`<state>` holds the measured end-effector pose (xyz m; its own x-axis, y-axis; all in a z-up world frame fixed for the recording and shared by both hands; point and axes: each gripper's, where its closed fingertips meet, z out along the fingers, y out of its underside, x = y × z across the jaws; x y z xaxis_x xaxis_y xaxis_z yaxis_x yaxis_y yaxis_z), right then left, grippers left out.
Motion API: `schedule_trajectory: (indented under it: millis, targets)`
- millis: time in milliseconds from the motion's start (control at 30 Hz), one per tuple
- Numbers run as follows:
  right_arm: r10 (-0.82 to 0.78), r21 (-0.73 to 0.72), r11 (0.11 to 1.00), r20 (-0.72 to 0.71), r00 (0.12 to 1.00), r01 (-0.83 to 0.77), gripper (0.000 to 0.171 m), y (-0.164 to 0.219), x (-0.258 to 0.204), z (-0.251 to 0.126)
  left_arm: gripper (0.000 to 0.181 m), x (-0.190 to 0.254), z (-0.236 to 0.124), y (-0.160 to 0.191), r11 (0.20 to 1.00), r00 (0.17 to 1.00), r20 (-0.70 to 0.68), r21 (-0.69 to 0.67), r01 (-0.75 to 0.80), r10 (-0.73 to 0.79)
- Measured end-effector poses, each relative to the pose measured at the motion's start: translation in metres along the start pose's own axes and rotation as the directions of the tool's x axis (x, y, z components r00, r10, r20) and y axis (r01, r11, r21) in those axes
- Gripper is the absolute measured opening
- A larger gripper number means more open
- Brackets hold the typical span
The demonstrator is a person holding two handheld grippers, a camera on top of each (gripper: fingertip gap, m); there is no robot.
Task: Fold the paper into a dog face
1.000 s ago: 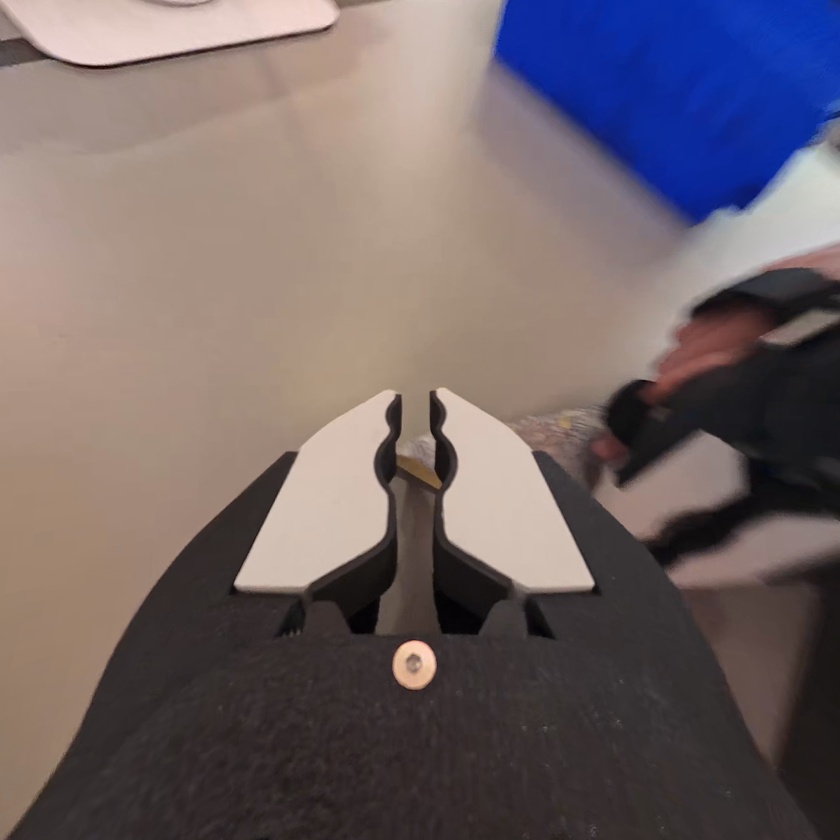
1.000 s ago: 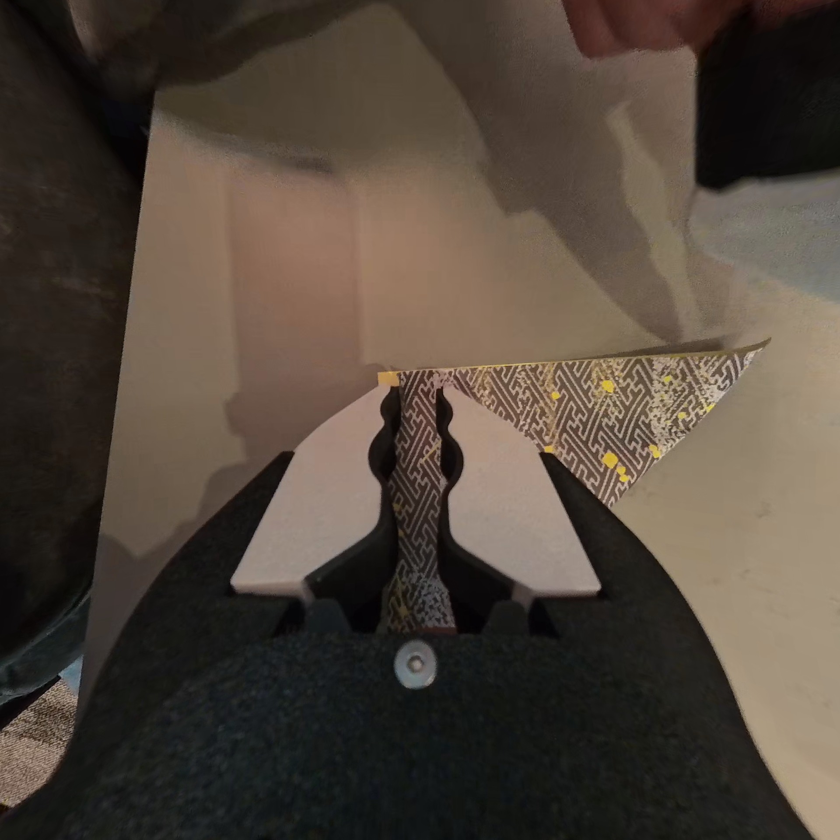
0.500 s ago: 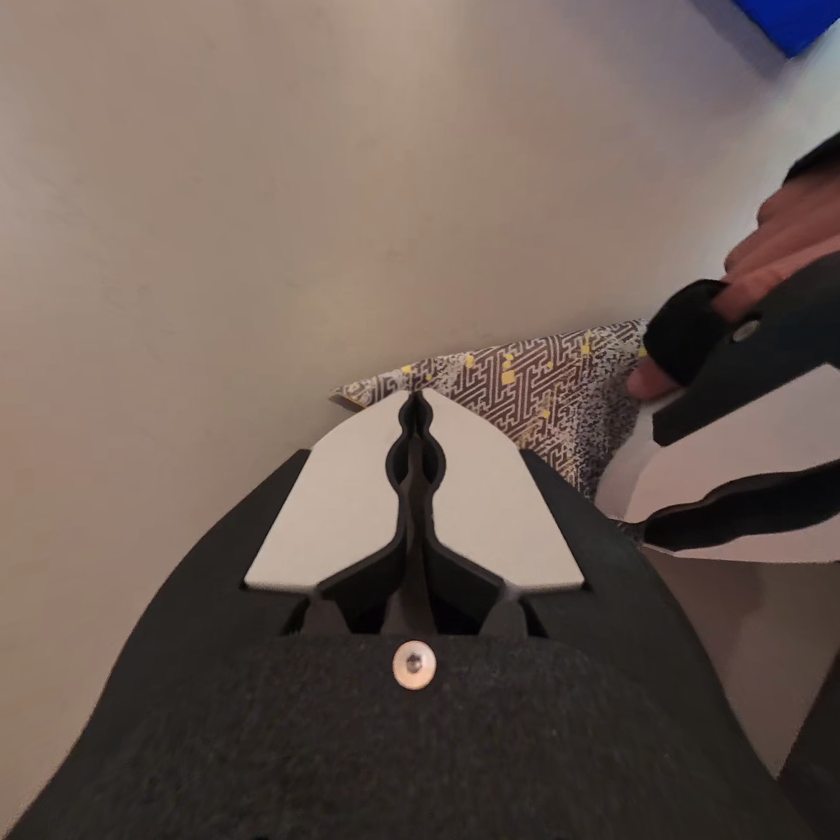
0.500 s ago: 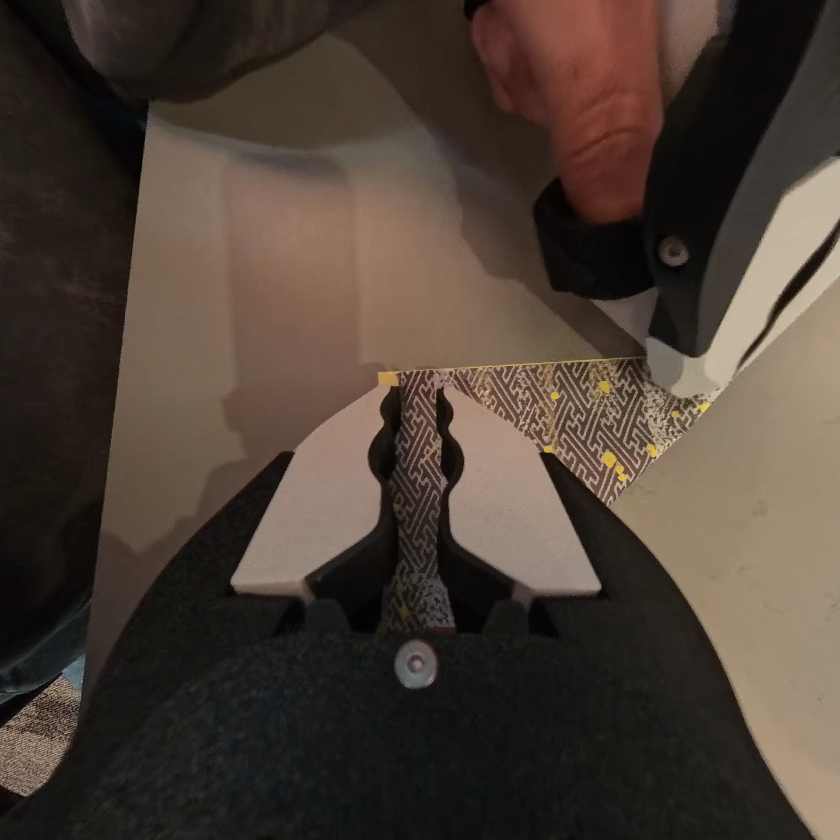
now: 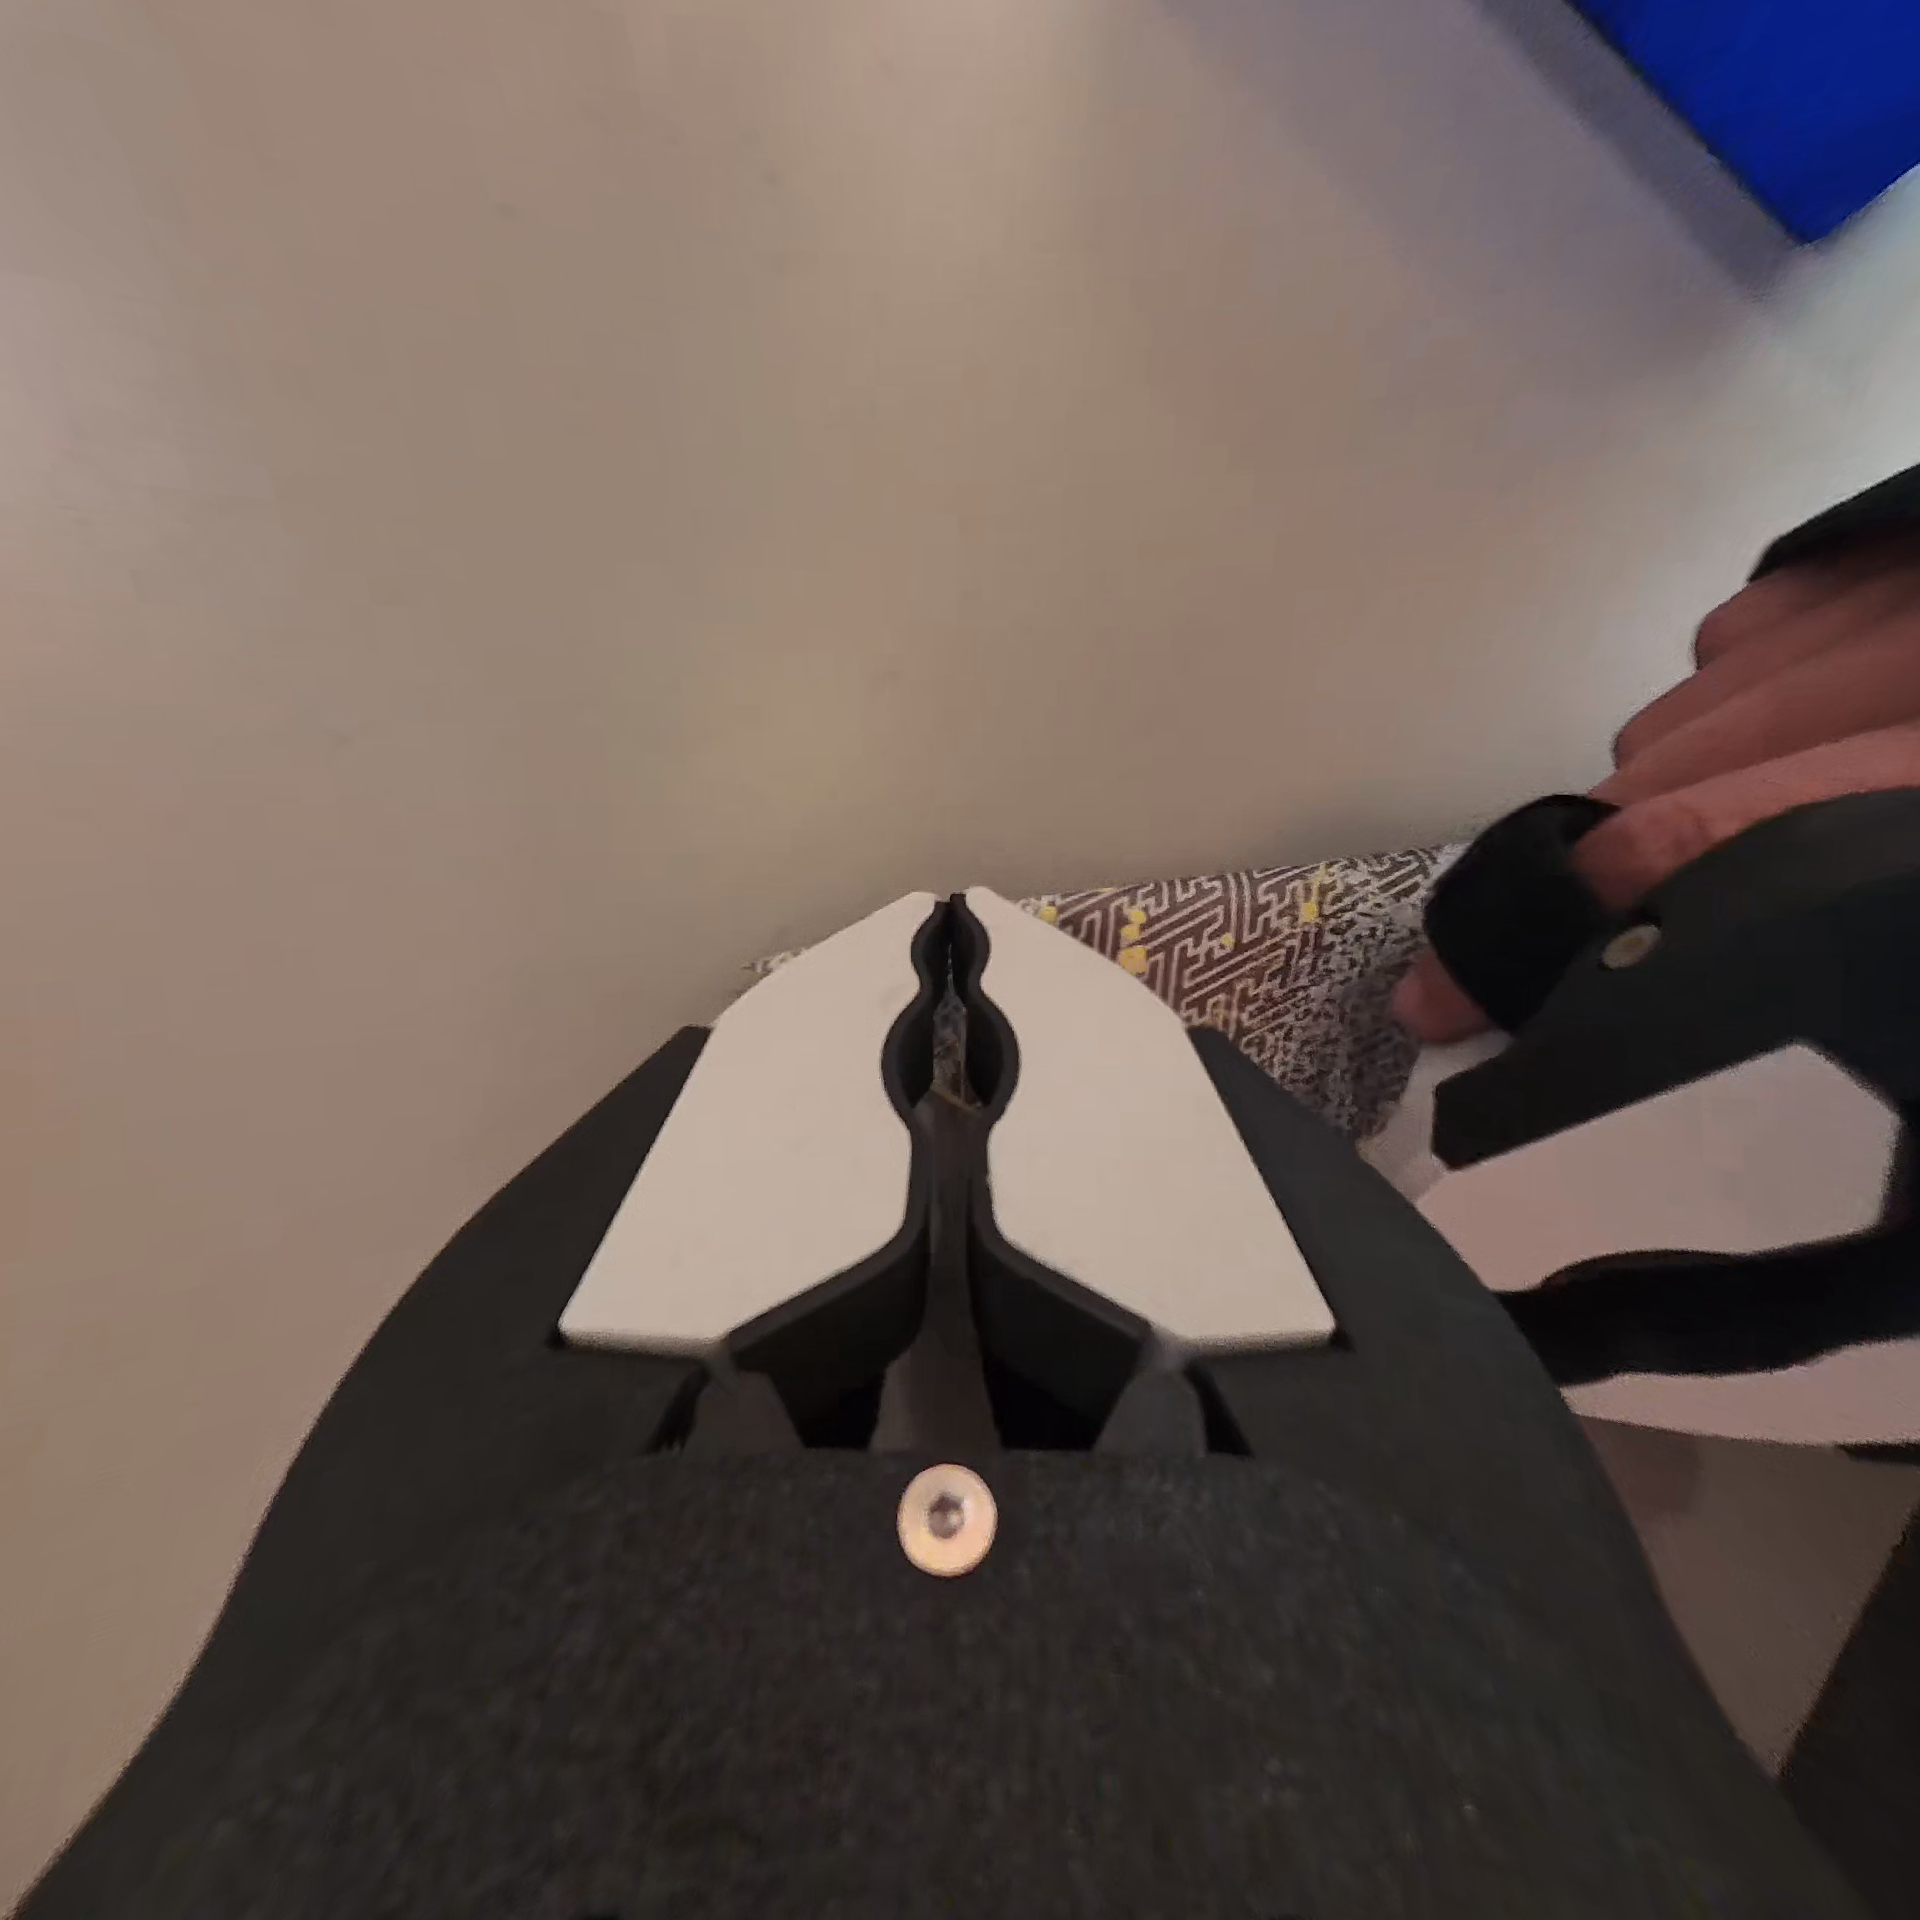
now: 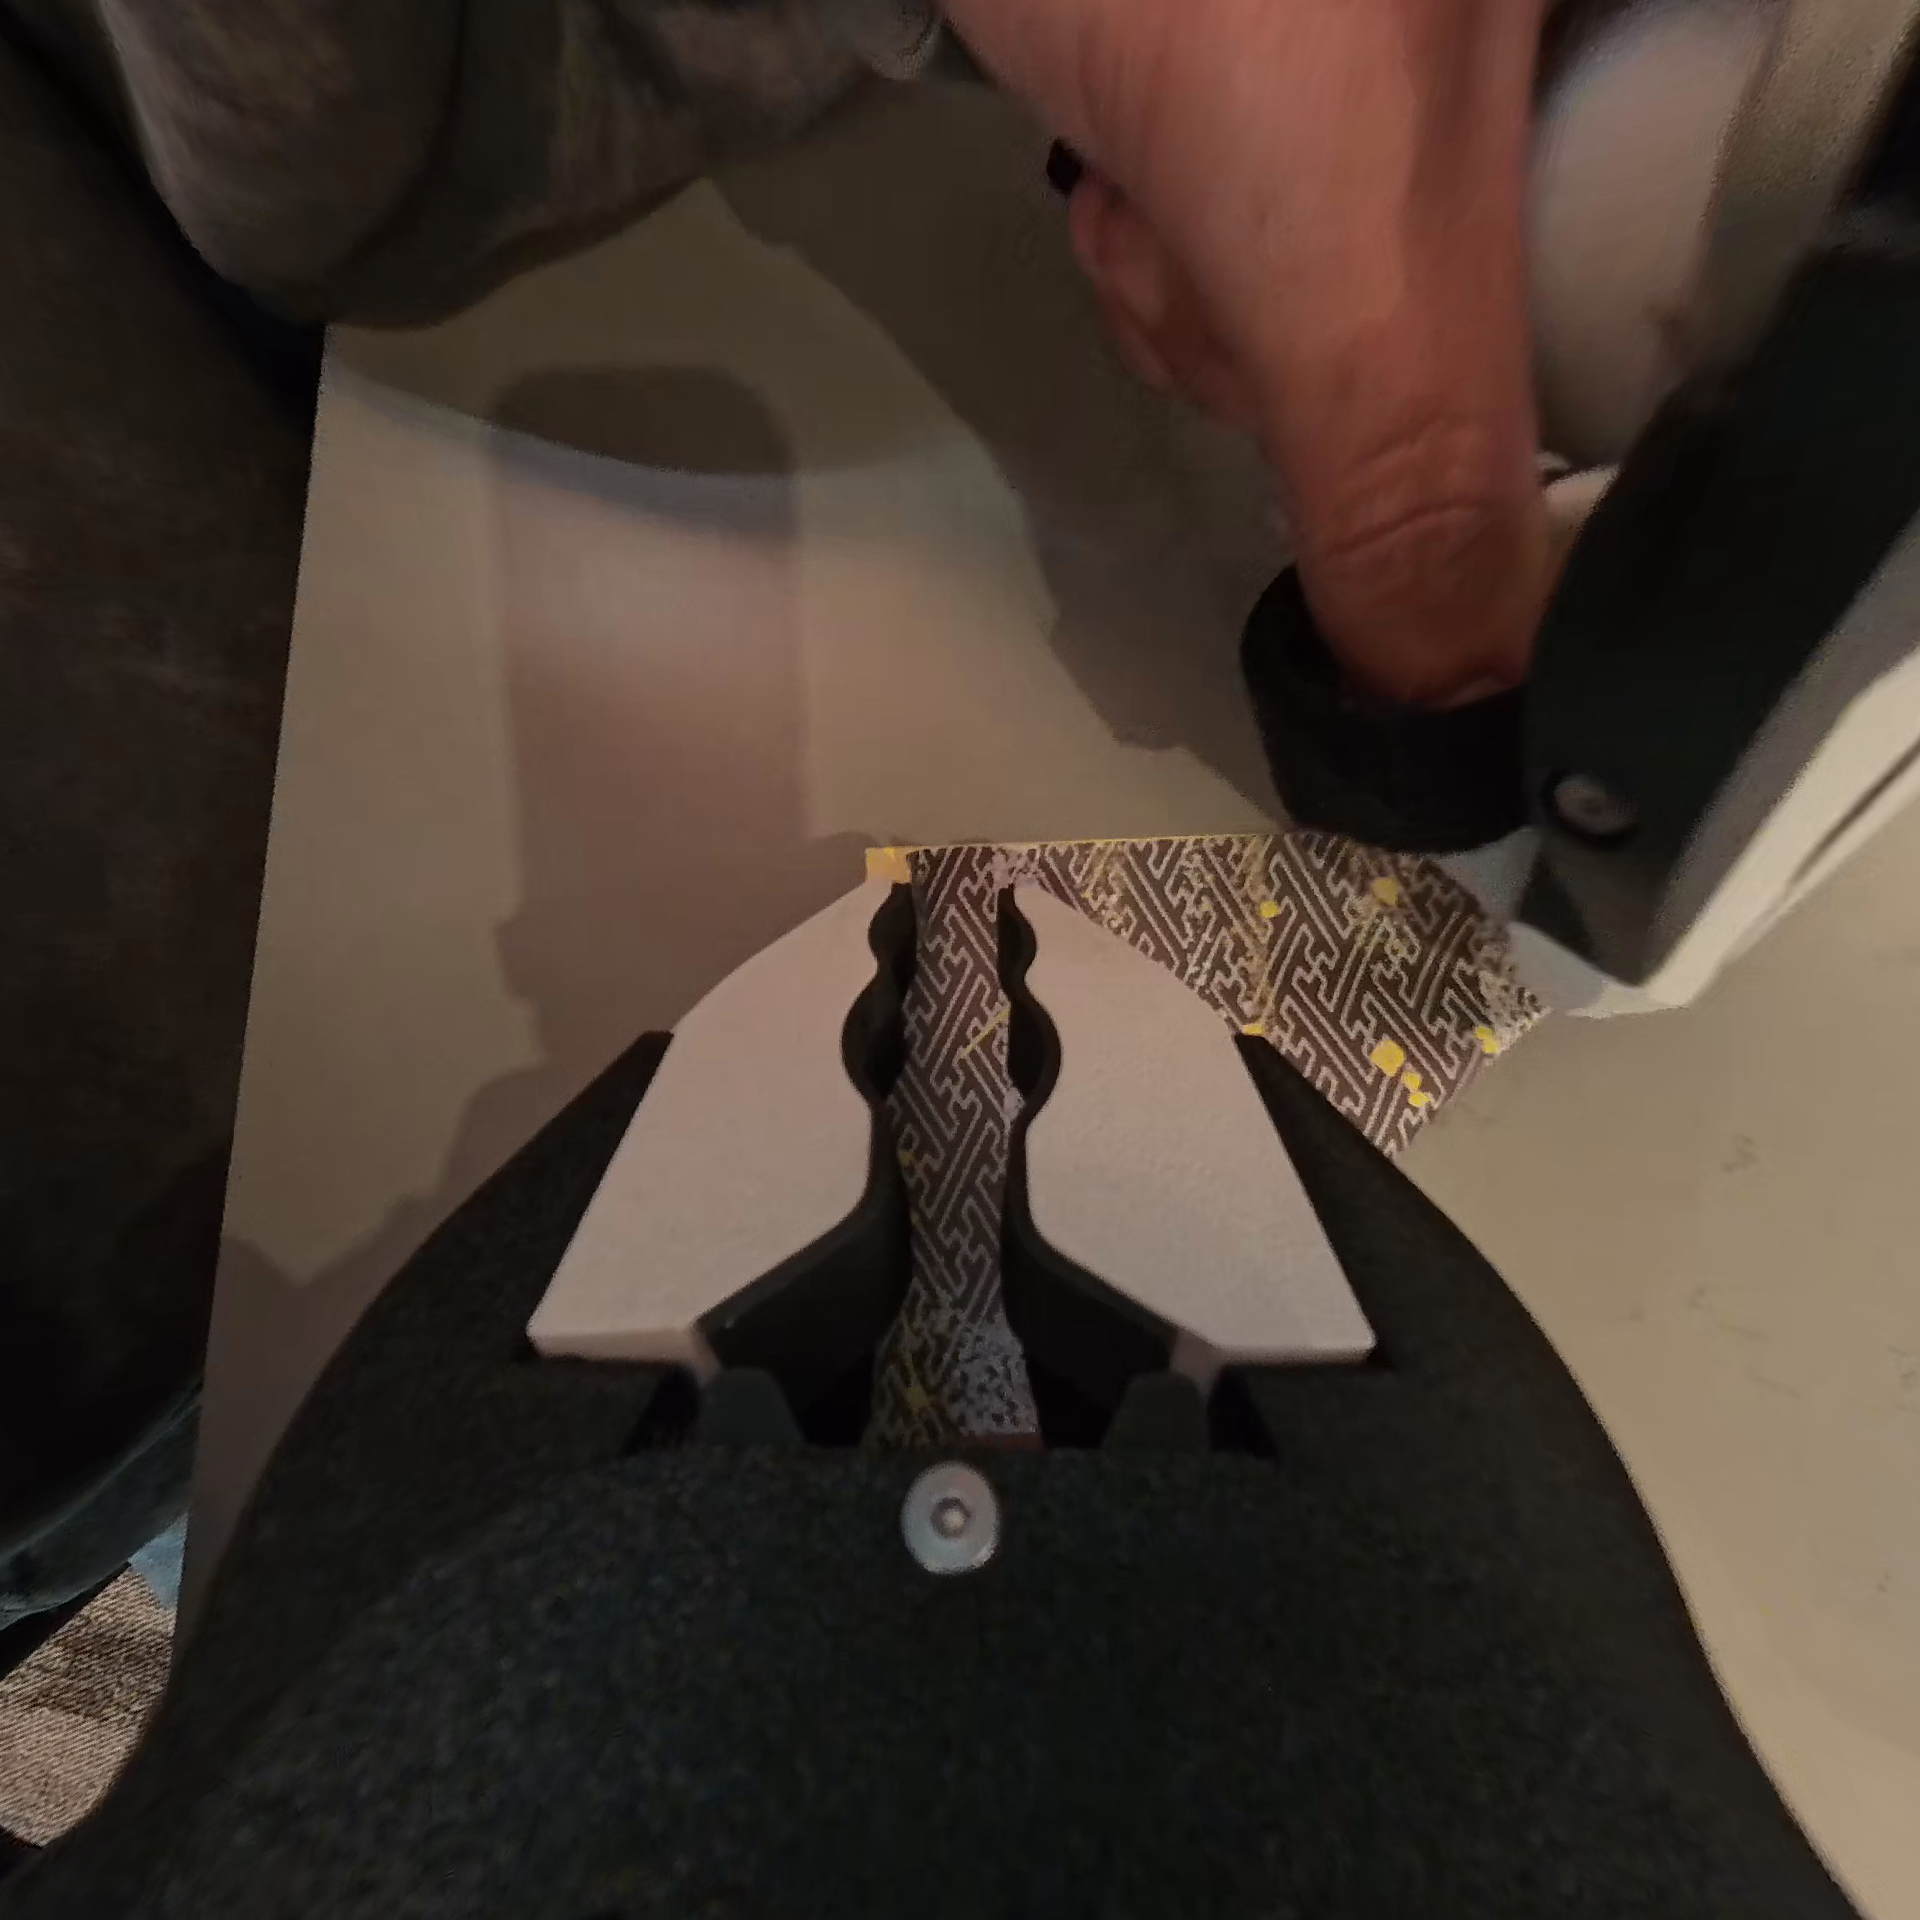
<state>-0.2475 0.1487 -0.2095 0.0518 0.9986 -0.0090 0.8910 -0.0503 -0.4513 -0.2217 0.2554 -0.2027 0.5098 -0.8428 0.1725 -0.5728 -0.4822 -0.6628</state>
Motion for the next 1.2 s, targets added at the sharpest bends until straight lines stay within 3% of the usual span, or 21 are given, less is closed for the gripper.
schedule_trajectory:
  millis: [367,633,800,1000,1200]
  targets:
    - [0.005,-0.002,1.0,-0.005,1.0,-0.005,0.015,0.0,0.0,0.0,0.0,-0.017,-0.002,0.007,0.998,0.998,0.016,-0.004,-0.064,0.064]
    - [0.008,-0.005,1.0,-0.008,1.0,-0.008,0.015,-0.001,0.0,0.0,0.0,-0.06,-0.025,0.005,0.997,0.988,0.14,0.038,-0.07,0.064]
    - [0.017,0.002,1.0,-0.002,1.0,-0.017,0.015,-0.001,0.0,-0.001,0.0,-0.025,-0.044,-0.011,0.988,0.999,0.008,0.147,-0.05,0.049]
    - [0.017,-0.001,1.0,-0.003,1.0,-0.017,0.015,0.0,0.0,-0.001,0.0,-0.021,-0.011,0.011,0.997,0.996,0.049,0.009,-0.073,0.073]
    - [0.019,-0.001,1.0,-0.009,1.0,-0.019,0.016,0.0,0.0,0.001,0.0,-0.033,-0.012,0.014,0.998,0.996,0.071,0.009,-0.061,0.06]
